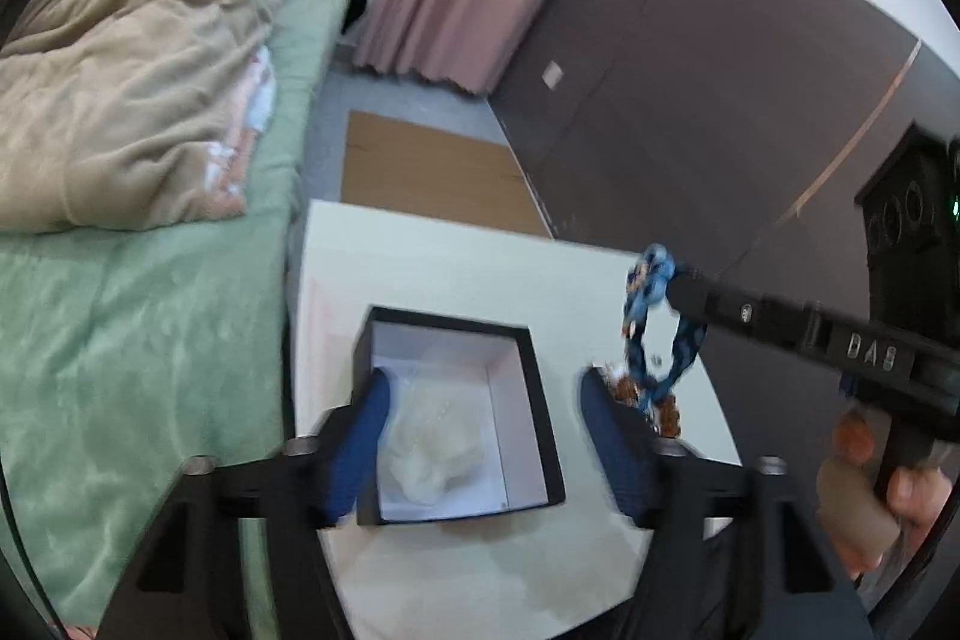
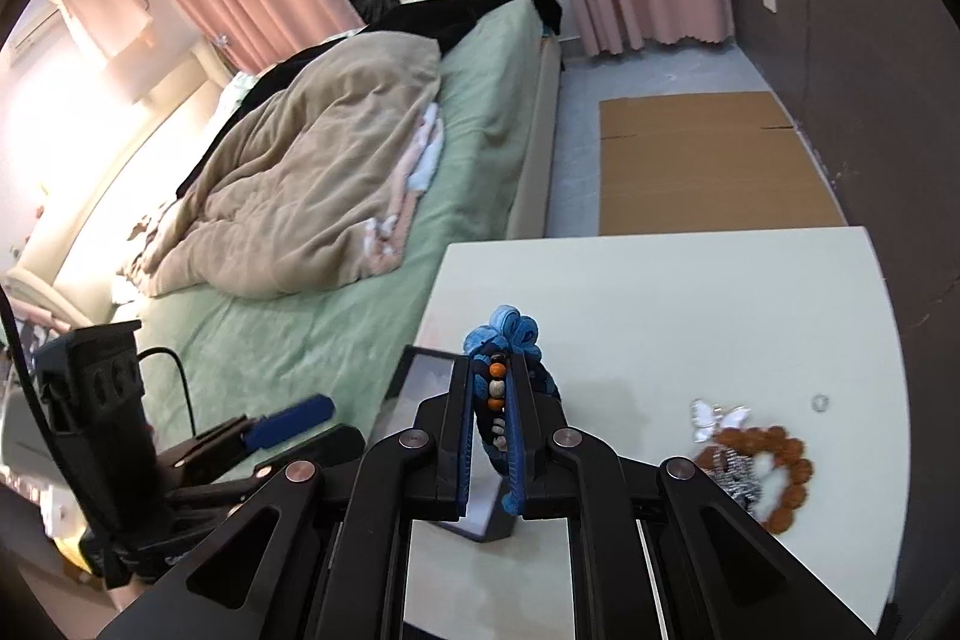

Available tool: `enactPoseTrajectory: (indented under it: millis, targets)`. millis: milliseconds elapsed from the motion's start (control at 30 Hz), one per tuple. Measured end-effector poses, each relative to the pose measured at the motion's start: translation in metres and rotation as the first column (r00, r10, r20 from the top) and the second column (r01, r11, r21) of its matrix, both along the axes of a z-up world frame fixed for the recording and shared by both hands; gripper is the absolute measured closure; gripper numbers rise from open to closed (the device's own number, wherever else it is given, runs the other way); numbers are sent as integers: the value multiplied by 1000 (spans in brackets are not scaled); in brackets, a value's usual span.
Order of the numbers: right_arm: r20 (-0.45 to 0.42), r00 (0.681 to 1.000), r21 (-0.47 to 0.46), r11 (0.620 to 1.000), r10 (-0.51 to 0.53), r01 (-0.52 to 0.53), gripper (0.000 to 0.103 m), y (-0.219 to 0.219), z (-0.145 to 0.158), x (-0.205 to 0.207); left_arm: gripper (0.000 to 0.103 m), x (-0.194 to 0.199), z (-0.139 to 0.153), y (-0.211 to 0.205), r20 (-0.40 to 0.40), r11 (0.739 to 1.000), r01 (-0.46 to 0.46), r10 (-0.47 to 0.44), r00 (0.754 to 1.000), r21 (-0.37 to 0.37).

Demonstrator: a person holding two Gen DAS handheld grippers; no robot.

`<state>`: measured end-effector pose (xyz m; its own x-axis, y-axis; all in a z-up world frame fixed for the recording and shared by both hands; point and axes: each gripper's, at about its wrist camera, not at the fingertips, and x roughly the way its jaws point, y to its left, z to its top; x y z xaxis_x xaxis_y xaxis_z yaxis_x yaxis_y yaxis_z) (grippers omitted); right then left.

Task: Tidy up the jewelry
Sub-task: 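Lower the blue braided cord into the black box and open the right tool, then move the left tool to the brown bead bracelet and grasp its silver chain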

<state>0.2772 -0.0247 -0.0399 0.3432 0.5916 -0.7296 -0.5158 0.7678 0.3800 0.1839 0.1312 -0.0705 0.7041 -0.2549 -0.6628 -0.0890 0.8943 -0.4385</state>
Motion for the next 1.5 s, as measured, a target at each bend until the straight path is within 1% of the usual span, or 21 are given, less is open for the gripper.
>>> enactPoseTrajectory:
  millis: [133,300,367,500,567,633,667,700,733,800,867,933,1000,1067,1167,1267,1333,1367,1400,1467,1500]
  targets:
    - [-16,999,12,999,31,-30,92,11,-5,-4,34,-7,-2,13,-13,999,-36,36,999,-2]
    - [-51,996,43,997,72,-70,92,29,-13,-9,34,-17,-2,29,-17,996,-78,78,997,34]
    - [-56,995,49,995,86,-83,92,36,-15,-13,34,-21,-3,35,-17,995,-90,91,996,33]
    - [-86,991,66,993,106,-101,92,52,-27,-17,34,-28,-4,46,-22,992,-118,119,993,39]
    - [-111,988,60,993,108,-102,91,60,-37,-17,34,-31,-5,51,-23,991,-131,132,991,37]
    - [-171,975,63,989,145,-136,83,69,-50,-19,34,-33,-6,54,-26,989,-142,143,989,35]
    - [-206,966,67,987,157,-146,70,71,-56,-20,34,-34,-6,56,-29,989,-145,146,989,34]
    - [-216,964,68,987,155,-144,60,70,-58,-20,34,-34,-6,56,-31,989,-145,146,989,33]
    - [-211,966,73,988,148,-135,57,66,-58,-21,34,-35,-6,56,-32,989,-143,144,989,33]
    - [-205,970,93,989,129,-111,45,54,-55,-23,34,-35,-6,54,-33,990,-137,138,990,37]
    - [-203,973,121,989,107,-83,40,40,-50,-25,34,-34,-5,51,-29,991,-127,128,991,35]
    - [-180,981,137,990,70,-46,39,18,-42,-29,34,-32,-4,46,-26,993,-114,115,993,36]
    - [-154,988,135,991,13,8,30,-7,-34,-34,34,-29,-3,38,-23,995,-93,94,995,34]
    - [-127,991,136,988,-49,66,24,-28,-27,-36,34,-27,-2,29,-22,997,-71,72,997,31]
    - [-86,989,116,984,-122,131,22,-55,-19,-38,34,-22,1,12,-13,999,-35,35,999,38]
    - [-65,984,110,979,-164,170,21,-76,-13,-39,33,-16,3,-7,-14,999,7,-6,1000,47]
    - [-74,978,124,971,-195,203,14,-92,-13,-40,31,-12,4,-17,-17,998,27,-26,1000,49]
    - [-81,975,131,967,-208,217,11,-98,-13,-40,25,-10,4,-23,-16,998,37,-36,999,51]
    - [-86,972,135,963,-221,231,11,-103,-14,-39,18,-8,5,-28,-12,998,45,-44,999,54]
    - [-94,963,129,956,-251,262,10,-117,-18,-37,13,-4,7,-38,-1,997,56,-56,998,60]
    - [-96,959,125,953,-267,277,10,-122,-20,-37,13,-2,8,-43,1,996,65,-65,998,63]
